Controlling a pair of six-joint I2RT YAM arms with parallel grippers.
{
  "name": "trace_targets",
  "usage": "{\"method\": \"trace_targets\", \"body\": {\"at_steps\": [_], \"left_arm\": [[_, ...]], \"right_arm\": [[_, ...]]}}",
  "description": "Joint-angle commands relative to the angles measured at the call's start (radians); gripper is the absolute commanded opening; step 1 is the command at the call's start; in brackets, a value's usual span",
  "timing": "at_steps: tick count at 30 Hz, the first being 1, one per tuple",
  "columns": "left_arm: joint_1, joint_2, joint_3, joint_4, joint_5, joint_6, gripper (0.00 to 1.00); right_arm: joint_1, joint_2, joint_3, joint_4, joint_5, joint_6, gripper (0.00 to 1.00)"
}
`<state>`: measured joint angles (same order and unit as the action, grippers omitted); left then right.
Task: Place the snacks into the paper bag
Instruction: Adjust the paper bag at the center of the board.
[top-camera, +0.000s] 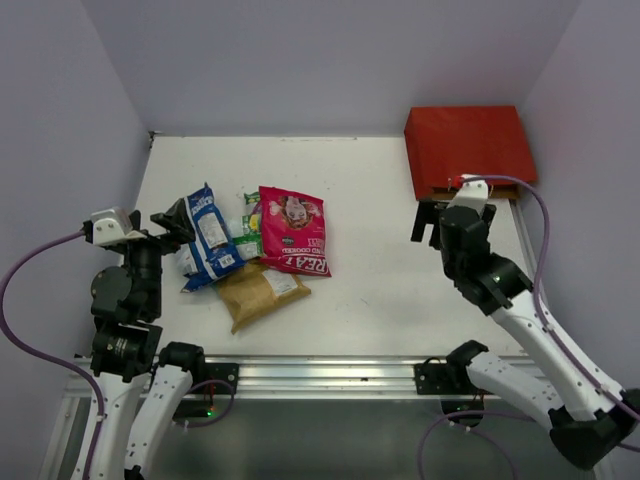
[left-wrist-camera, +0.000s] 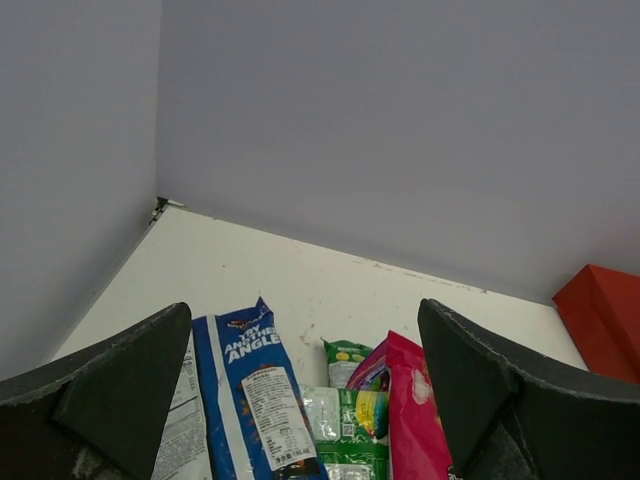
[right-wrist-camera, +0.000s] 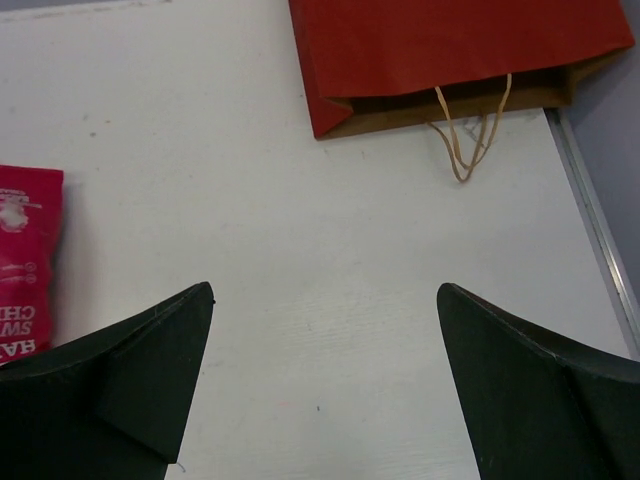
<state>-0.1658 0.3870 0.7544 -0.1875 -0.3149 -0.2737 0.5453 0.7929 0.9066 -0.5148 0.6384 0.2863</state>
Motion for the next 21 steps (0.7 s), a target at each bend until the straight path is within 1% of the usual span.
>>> {"method": "trace_targets", "body": {"at_steps": [1,2,4,6,7,10,11,13,14,16,17,18,19,20,21], "left_arm": [[-0.003,0.012,-0.009,0.046,0.017,-0.015,1.00],[-0.005,0.010,-0.010,0.046,0.017,-0.013,1.00],[-0.005,0.010,-0.013,0.048,0.017,-0.013,1.00],[-0.009,0.009,-0.015,0.054,0.022,-0.013,1.00],[-0.011,0.007,-0.017,0.053,0.023,-0.013,1.00],[-0.020,0.007,-0.018,0.054,0.016,-0.010,1.00],[-0.027,0.007,-0.018,0.054,0.017,-0.009,1.00],[-0.038,0.009,-0.017,0.054,0.020,-0.005,1.00],[-0.041,0.009,-0.018,0.056,0.020,-0.002,1.00],[-0.051,0.009,-0.021,0.056,0.022,-0.002,1.00],[-0.054,0.009,-0.021,0.056,0.022,-0.002,1.00],[-0.057,0.007,-0.023,0.060,0.023,0.001,1.00],[-0.058,0.009,-0.026,0.059,0.023,0.001,1.00],[-0.060,0.009,-0.024,0.060,0.025,0.002,1.00],[-0.060,0.007,-0.024,0.060,0.028,0.004,1.00]], "right_arm": [[-0.019,0.153,0.058,0.051,0.076,0.040,0.99],[-0.033,0.192,0.073,0.068,0.064,0.042,0.98],[-0.105,0.282,0.086,0.129,-0.012,0.045,0.99],[-0.184,0.330,0.104,0.172,-0.070,0.051,0.98],[-0.203,0.379,0.107,0.221,-0.069,0.045,0.98],[-0.271,0.459,0.146,0.283,-0.062,0.024,0.99],[-0.318,0.515,0.173,0.297,-0.075,0.019,0.99],[-0.366,0.571,0.198,0.344,-0.124,0.019,0.98],[-0.386,0.638,0.231,0.352,-0.138,0.017,0.99],[-0.435,0.713,0.274,0.357,-0.152,0.007,0.99],[-0.452,0.748,0.319,0.351,-0.182,0.005,0.98],[-0.485,0.817,0.339,0.345,-0.200,0.007,0.99],[-0.502,0.845,0.356,0.337,-0.221,0.007,0.98],[-0.518,0.868,0.383,0.335,-0.282,0.007,0.99],[-0.540,0.917,0.400,0.332,-0.311,-0.001,0.98]]}}
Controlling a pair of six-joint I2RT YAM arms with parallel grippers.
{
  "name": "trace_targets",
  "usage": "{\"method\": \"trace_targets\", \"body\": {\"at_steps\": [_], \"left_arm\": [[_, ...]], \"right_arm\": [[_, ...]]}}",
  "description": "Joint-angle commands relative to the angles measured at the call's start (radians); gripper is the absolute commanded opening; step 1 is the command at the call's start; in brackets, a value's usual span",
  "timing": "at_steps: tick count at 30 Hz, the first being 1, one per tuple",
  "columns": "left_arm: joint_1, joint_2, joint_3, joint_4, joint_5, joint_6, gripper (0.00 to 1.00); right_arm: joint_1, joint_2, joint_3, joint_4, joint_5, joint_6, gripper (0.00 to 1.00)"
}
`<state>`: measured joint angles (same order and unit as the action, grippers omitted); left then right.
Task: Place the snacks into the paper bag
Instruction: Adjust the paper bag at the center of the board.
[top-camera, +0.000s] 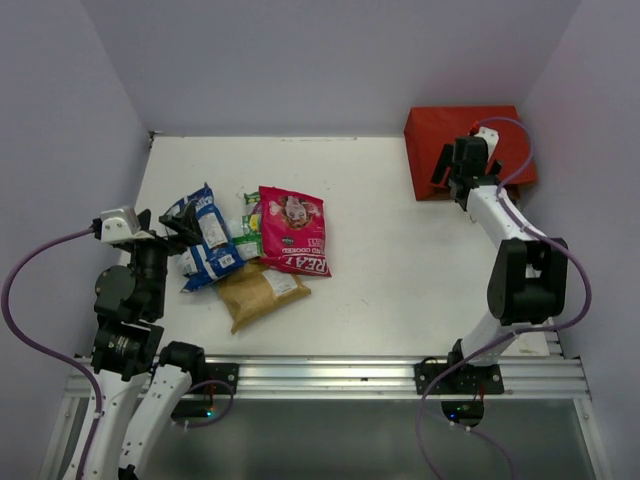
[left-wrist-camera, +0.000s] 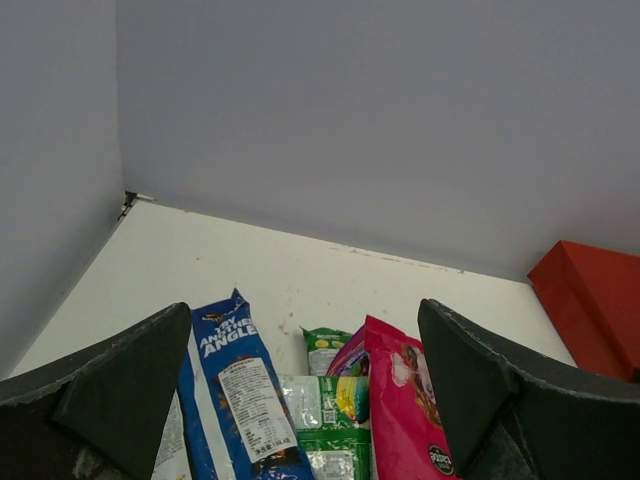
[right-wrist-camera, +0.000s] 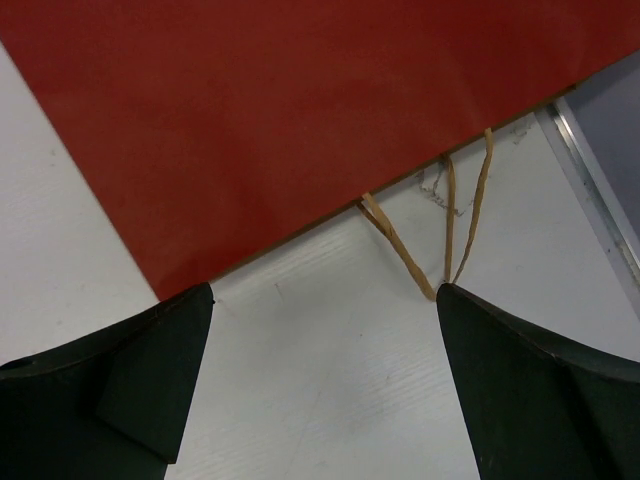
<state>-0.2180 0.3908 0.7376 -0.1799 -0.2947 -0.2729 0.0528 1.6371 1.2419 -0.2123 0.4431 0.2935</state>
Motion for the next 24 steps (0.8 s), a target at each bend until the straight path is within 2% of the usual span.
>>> {"method": "trace_targets", "body": {"at_steps": [1,6,11,18,20,24], "left_arm": [[-0.007,0.006,-0.007,0.054,0.011,0.003,1.00],[-0.014,0.017,-0.009,0.059,0.025,0.006,1.00],[-0.027,0.026,-0.009,0.059,0.025,0.011,1.00],[-0.029,0.025,-0.010,0.059,0.026,0.011,1.00],[-0.029,0.020,-0.010,0.060,0.028,0.011,1.00],[-0.029,0.011,-0.012,0.059,0.028,0.011,1.00]], "right_arm": [[-0.085,0.092,0.083,0.001,-0.144,-0.005,0.99],[-0.154,0.179,0.119,0.013,-0.239,-0.007,0.99],[-0.166,0.251,0.143,0.008,-0.260,-0.013,0.95],[-0.168,0.305,0.140,0.001,-0.251,-0.039,0.84],[-0.169,0.303,0.142,0.002,-0.251,-0.050,0.78],[-0.169,0.297,0.140,0.013,-0.299,-0.057,0.71]]}}
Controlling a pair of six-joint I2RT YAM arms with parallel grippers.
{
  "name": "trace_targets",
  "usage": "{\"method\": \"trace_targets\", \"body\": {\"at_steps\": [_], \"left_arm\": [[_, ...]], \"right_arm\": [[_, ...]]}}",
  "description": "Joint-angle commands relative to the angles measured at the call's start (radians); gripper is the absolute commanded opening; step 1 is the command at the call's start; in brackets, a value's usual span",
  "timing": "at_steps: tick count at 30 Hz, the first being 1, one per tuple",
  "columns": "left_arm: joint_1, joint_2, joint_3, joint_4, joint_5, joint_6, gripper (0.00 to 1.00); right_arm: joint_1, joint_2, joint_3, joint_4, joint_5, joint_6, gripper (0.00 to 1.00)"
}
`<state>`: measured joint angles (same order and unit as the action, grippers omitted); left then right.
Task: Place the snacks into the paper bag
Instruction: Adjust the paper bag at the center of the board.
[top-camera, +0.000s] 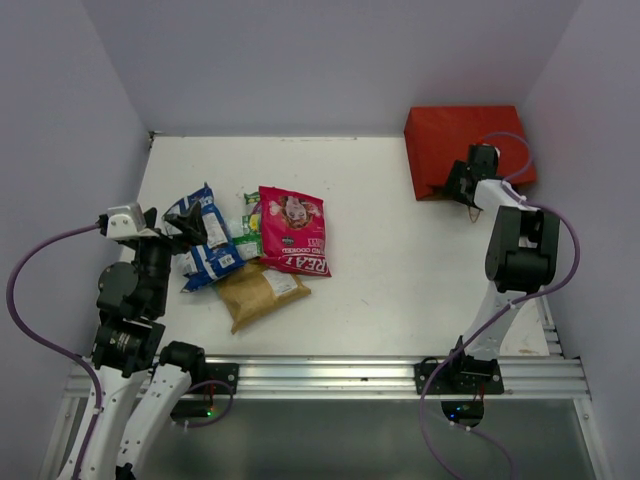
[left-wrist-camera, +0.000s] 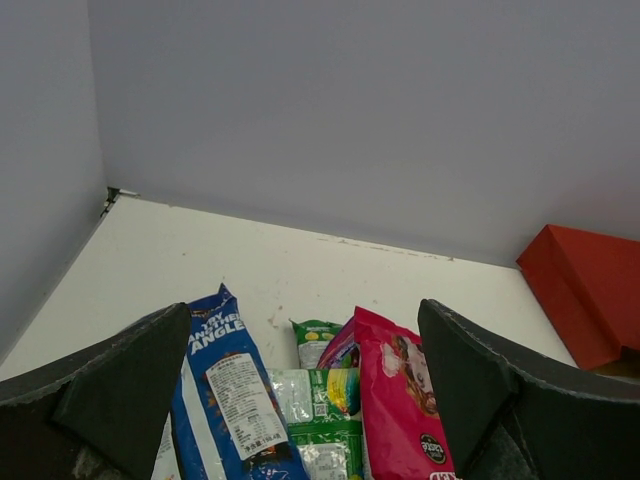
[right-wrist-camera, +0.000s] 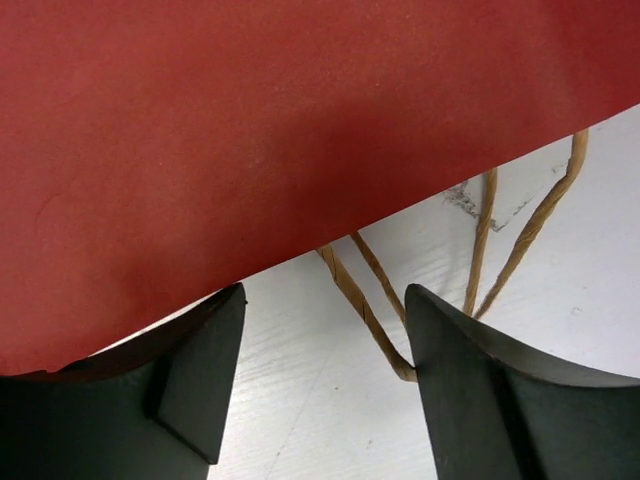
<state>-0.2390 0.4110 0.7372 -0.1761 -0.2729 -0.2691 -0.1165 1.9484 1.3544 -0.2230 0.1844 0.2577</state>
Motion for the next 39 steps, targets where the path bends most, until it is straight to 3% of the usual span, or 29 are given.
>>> {"method": "trace_targets", "body": {"at_steps": [1,10,13,18,22,32,37,39], "left_arm": [[-0.008,-0.012,-0.010,0.053,0.006,0.007,1.00],[-0.008,-0.032,-0.016,0.055,0.009,0.004,1.00],[-0.009,-0.040,-0.018,0.053,0.009,0.004,1.00],[-0.022,-0.047,-0.018,0.053,0.005,0.007,1.00],[-0.026,-0.060,-0.022,0.053,-0.003,0.010,1.00],[-0.026,-0.074,-0.027,0.053,-0.017,0.014,1.00],[-0.026,-0.077,-0.025,0.053,-0.014,0.013,1.00],[-0.028,-0.080,-0.025,0.053,-0.011,0.013,1.00]], "right_arm": [[0.001,-0.014,0.023,0.027,-0.051,-0.021,0.68],[0.044,-0.049,-0.038,0.008,-0.181,0.017,0.28],[0.124,-0.089,-0.076,-0.021,-0.126,0.028,0.21],[0.313,-0.137,-0.106,-0.047,-0.039,0.124,0.21],[0.451,-0.120,-0.049,-0.055,0.041,0.176,0.27],[0.563,-0.048,0.164,-0.164,-0.019,0.068,0.50],[0.595,-0.164,0.094,-0.205,0.120,-0.111,0.64],[0.595,-0.193,0.062,-0.228,0.287,-0.185,0.68]]}}
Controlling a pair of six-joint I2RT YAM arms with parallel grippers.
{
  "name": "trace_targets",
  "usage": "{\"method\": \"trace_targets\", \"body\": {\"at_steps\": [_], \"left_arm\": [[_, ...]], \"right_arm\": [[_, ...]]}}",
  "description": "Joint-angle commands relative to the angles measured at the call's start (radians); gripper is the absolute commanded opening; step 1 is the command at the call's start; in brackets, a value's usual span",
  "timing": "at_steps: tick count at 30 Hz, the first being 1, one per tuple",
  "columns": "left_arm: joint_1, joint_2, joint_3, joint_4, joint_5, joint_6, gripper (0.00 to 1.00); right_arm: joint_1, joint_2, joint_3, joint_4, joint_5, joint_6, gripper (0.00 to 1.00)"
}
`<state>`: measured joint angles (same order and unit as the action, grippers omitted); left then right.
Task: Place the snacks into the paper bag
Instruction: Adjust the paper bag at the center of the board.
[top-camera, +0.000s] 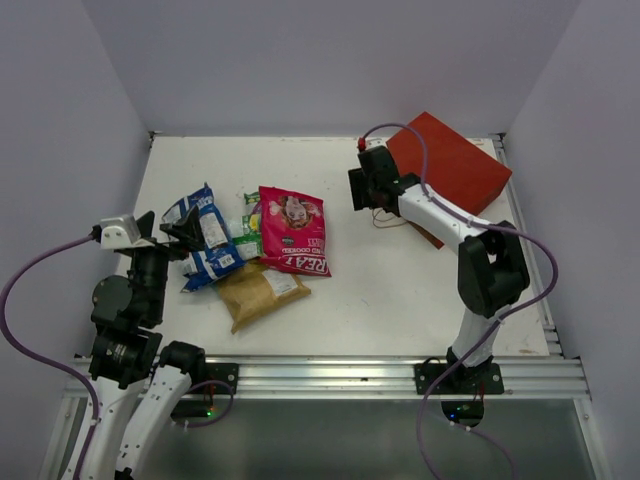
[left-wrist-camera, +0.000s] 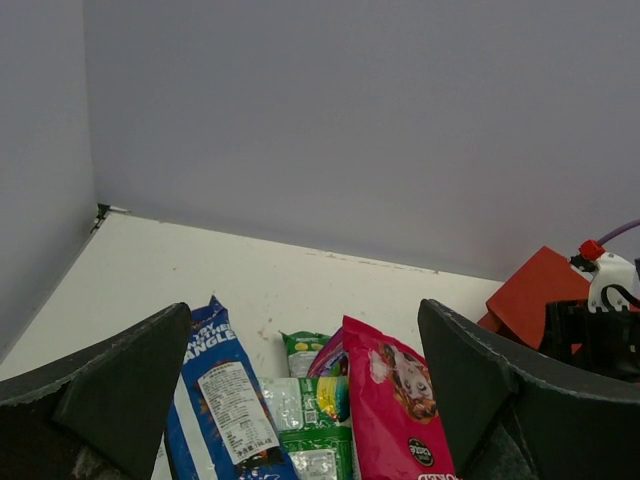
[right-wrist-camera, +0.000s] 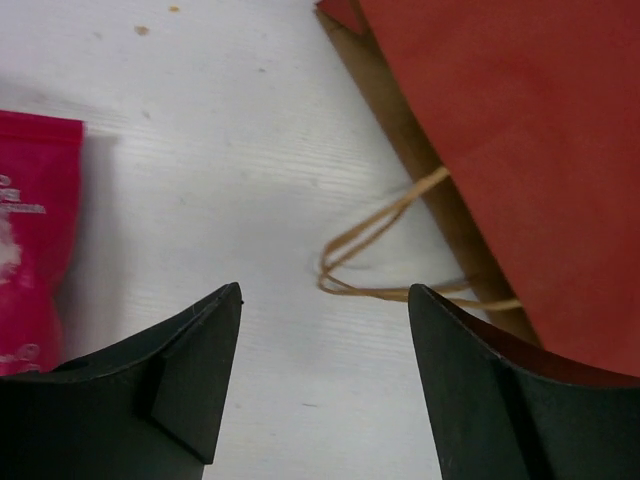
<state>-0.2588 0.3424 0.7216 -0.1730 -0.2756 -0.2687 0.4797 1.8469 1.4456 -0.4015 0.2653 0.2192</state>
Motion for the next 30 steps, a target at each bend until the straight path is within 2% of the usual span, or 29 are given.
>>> {"method": "trace_targets", "body": {"at_steps": [1,5,11,20,26,29,30], "left_arm": [[-0.007,-0.013,-0.010,0.050,-0.008,0.013,1.00],[-0.008,-0.011,-0.011,0.052,-0.008,0.011,1.00],[-0.014,-0.011,-0.011,0.050,-0.013,0.013,1.00],[-0.020,-0.002,-0.011,0.049,-0.013,0.013,1.00],[-0.023,0.001,-0.013,0.047,-0.016,0.013,1.00],[-0.025,0.003,-0.013,0.047,-0.017,0.014,1.00],[-0.025,0.000,-0.011,0.047,-0.017,0.014,1.00]], "right_arm": [[-0.001,-0.097,-0.051,-0.048,0.295,-0.176,0.73],[-0.001,-0.095,-0.079,-0.046,0.452,-0.360,0.78],[-0.001,-0.068,-0.145,0.022,0.587,-0.556,0.80],[0.002,-0.003,-0.241,0.156,0.646,-0.715,0.81],[0.000,0.089,-0.249,0.306,0.715,-0.797,0.81],[0.002,0.123,-0.274,0.442,0.753,-0.879,0.81],[0.000,0.127,-0.295,0.536,0.764,-0.906,0.80]]}}
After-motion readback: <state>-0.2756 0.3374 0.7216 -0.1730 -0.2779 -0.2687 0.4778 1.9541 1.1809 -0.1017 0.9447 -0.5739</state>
